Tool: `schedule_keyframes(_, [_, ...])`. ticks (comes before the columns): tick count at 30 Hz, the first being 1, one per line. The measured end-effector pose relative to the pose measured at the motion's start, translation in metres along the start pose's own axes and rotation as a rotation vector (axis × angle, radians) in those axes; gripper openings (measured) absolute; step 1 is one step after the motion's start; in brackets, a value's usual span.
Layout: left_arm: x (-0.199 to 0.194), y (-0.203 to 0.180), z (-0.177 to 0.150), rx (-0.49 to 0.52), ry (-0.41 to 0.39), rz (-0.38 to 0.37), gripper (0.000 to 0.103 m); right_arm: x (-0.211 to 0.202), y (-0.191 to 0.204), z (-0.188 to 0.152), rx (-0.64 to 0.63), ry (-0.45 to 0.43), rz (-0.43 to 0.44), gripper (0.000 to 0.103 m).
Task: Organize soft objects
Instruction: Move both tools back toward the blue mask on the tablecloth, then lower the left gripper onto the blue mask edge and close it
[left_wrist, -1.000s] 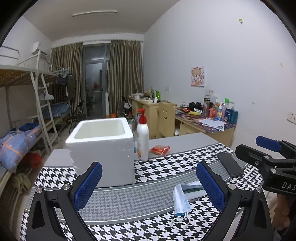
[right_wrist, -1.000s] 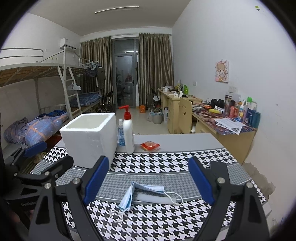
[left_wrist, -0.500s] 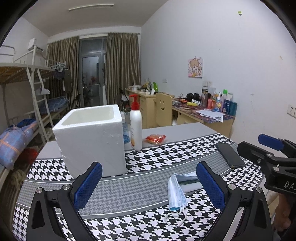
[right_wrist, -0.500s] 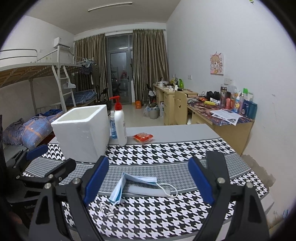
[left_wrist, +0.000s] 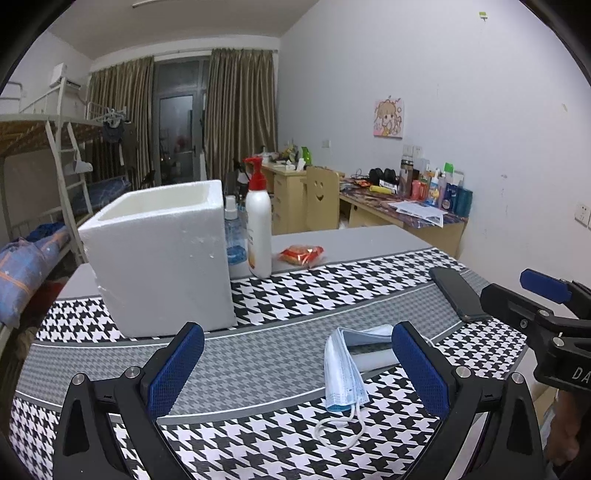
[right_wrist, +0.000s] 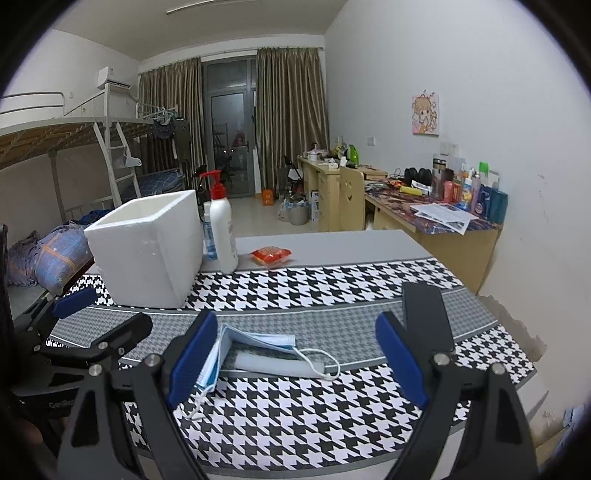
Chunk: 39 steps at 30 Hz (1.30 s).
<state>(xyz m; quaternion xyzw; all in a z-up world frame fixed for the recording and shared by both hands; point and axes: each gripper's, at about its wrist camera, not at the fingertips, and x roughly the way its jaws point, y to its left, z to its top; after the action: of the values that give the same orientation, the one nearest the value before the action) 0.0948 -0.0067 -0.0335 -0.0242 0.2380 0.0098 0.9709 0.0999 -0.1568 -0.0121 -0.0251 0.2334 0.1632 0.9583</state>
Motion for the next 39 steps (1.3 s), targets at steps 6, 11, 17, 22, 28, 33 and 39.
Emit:
schedule_keyframes(6, [0.010, -0.007, -0.004, 0.012, 0.030, -0.009, 0.102, 0.008, -0.002, -0.006, -0.005, 0.023, -0.007, 0.091])
schedule_keyframes(11, [0.022, -0.012, -0.009, 0.017, 0.073, -0.010, 0.102, 0.016, -0.006, -0.010, 0.002, 0.053, -0.013, 0.091])
schedule_keyframes(17, [0.030, -0.013, -0.013, 0.013, 0.100, -0.008, 0.102, 0.026, -0.012, -0.014, 0.007, 0.084, -0.015, 0.091])
schedule_keyframes(22, [0.038, -0.014, -0.018, 0.016, 0.127, -0.005, 0.102, 0.033, -0.014, -0.019, 0.007, 0.111, -0.011, 0.091])
schedule_keyframes(28, [0.051, -0.018, -0.022, 0.015, 0.169, -0.002, 0.102, 0.040, -0.021, -0.024, 0.021, 0.135, 0.000, 0.091])
schedule_keyframes(33, [0.060, -0.021, -0.025, 0.019, 0.198, 0.006, 0.102, 0.047, -0.025, -0.028, 0.032, 0.161, 0.008, 0.091])
schedule_keyframes(39, [0.072, -0.025, -0.029, 0.025, 0.232, 0.017, 0.102, 0.056, -0.024, -0.034, 0.017, 0.191, 0.024, 0.091])
